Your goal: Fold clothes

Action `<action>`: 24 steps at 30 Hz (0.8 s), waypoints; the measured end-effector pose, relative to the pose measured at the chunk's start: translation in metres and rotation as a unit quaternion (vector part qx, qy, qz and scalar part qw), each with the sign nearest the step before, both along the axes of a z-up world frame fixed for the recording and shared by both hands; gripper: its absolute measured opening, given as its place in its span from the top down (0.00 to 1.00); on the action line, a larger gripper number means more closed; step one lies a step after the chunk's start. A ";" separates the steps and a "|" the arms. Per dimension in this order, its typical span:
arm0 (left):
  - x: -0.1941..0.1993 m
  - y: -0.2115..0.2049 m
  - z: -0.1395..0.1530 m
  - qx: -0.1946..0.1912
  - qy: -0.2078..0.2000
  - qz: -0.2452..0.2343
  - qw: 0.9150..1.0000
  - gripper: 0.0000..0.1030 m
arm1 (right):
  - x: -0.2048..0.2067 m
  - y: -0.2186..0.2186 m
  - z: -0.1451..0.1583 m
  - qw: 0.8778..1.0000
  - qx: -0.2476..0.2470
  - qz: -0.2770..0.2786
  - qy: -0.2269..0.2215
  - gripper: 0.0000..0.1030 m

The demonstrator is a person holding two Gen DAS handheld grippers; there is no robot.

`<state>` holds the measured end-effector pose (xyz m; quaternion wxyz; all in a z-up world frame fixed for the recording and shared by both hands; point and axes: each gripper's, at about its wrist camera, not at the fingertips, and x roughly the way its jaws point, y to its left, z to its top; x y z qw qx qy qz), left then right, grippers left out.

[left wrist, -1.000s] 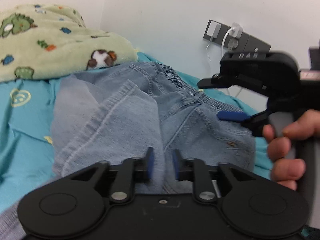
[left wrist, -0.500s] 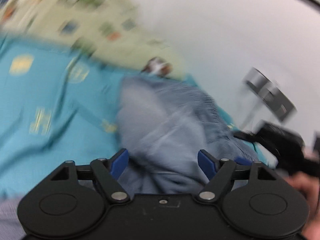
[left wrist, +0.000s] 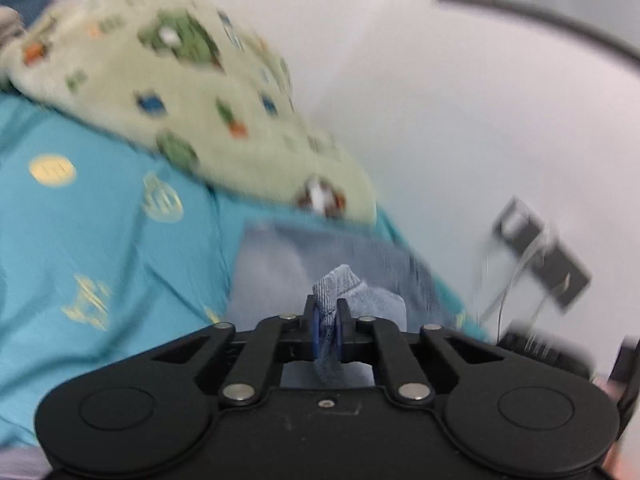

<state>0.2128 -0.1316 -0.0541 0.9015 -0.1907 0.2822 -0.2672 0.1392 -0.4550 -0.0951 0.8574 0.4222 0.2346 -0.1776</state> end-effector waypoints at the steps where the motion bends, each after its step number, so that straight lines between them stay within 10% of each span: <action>1: -0.002 0.015 0.013 -0.011 -0.013 0.019 1.000 0.95 | 0.000 0.001 0.001 1.000 -0.005 0.003 -0.002 0.36; 5: -0.007 0.094 0.063 -0.034 -0.059 0.125 0.990 0.95 | 0.000 0.012 0.007 0.999 -0.026 0.018 -0.012 0.36; 10: -0.016 0.209 0.107 -0.075 -0.084 0.268 0.957 0.95 | 0.006 0.035 0.007 0.996 -0.058 0.067 -0.003 0.36; 15: -0.022 0.294 0.136 -0.034 -0.102 0.353 0.930 0.95 | 0.016 0.057 -0.001 0.990 -0.077 0.116 0.016 0.36; 24: -0.053 0.420 0.101 -0.030 -0.078 0.458 0.885 0.95 | 0.026 0.085 -0.008 0.980 -0.095 0.174 0.020 0.36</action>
